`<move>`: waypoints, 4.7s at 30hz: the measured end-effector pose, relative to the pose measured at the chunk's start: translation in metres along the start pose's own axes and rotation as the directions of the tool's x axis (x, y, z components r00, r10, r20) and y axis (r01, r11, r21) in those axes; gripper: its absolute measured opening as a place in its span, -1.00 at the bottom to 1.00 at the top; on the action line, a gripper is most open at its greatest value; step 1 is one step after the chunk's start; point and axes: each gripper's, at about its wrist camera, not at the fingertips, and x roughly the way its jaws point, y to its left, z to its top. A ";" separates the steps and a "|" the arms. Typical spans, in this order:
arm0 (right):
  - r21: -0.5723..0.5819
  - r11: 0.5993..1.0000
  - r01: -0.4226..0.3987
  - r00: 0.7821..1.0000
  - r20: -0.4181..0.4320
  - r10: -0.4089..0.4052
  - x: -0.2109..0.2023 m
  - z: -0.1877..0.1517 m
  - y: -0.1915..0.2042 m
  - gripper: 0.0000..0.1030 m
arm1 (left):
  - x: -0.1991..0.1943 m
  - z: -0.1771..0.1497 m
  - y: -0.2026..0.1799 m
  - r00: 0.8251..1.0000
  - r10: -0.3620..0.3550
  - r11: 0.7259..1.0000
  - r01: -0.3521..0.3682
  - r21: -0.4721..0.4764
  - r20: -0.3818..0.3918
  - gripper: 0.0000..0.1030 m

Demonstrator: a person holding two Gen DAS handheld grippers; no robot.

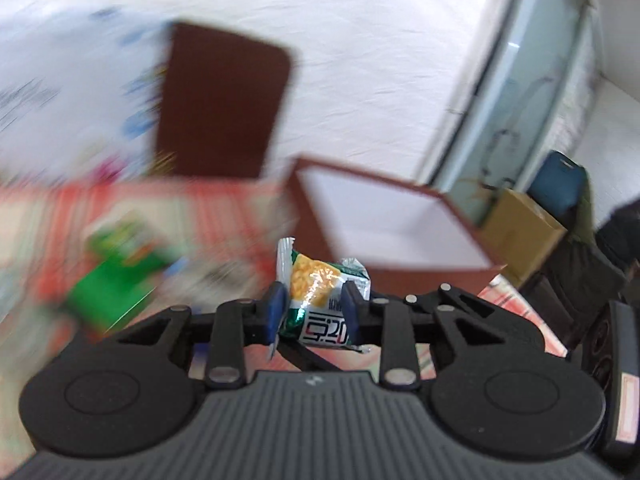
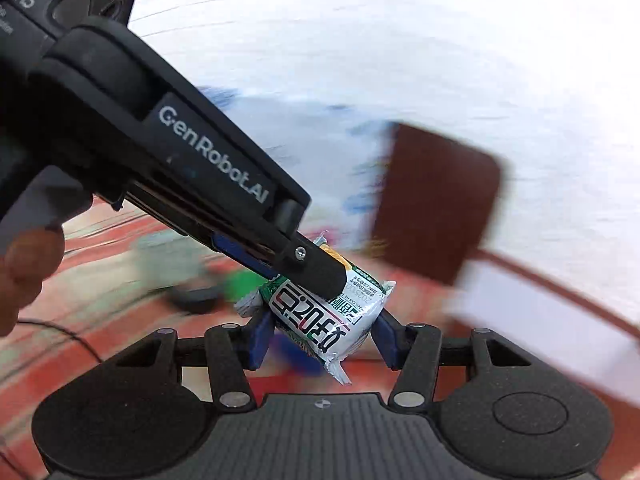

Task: Organize objects
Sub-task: 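Grasp the snack packet with the left gripper and drop it into the brown box, then move the left gripper back to the table and grasp the red tape roll, then carry the red tape roll with the left gripper and release it in the box, then return the left gripper to the table and grasp the blue tape roll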

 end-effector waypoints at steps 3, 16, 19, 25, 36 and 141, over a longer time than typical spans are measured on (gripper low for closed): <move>0.071 0.993 0.096 0.995 -0.010 -0.096 0.008 0.000 -0.051 0.04 | 0.043 0.025 -0.031 0.998 -0.060 0.998 0.060 0.028 0.007 -0.35; 0.265 0.945 0.194 0.981 -0.075 -0.181 0.023 -0.040 -0.128 0.34 | 0.141 0.035 -0.059 0.994 -0.017 0.998 0.025 0.064 -0.112 -0.17; 0.236 0.960 0.153 0.984 0.050 -0.169 0.001 -0.043 -0.099 0.27 | 0.091 0.024 -0.053 1.000 -0.021 0.994 0.023 0.111 -0.017 -0.09; 0.195 0.977 -0.086 0.996 0.012 0.086 0.011 -0.066 -0.027 0.16 | 0.010 -0.027 0.005 0.996 0.085 0.996 -0.085 0.024 -0.014 -0.08; 0.191 0.942 -0.276 0.901 -0.290 0.323 0.068 -0.073 0.040 0.32 | 0.003 -0.061 0.086 0.950 0.246 0.951 -0.275 -0.143 -0.191 0.09; 0.337 0.921 0.196 0.976 -0.154 -0.151 -0.007 -0.050 -0.095 0.25 | 0.072 0.016 -0.087 0.945 0.327 0.911 -0.304 0.279 -0.035 -0.09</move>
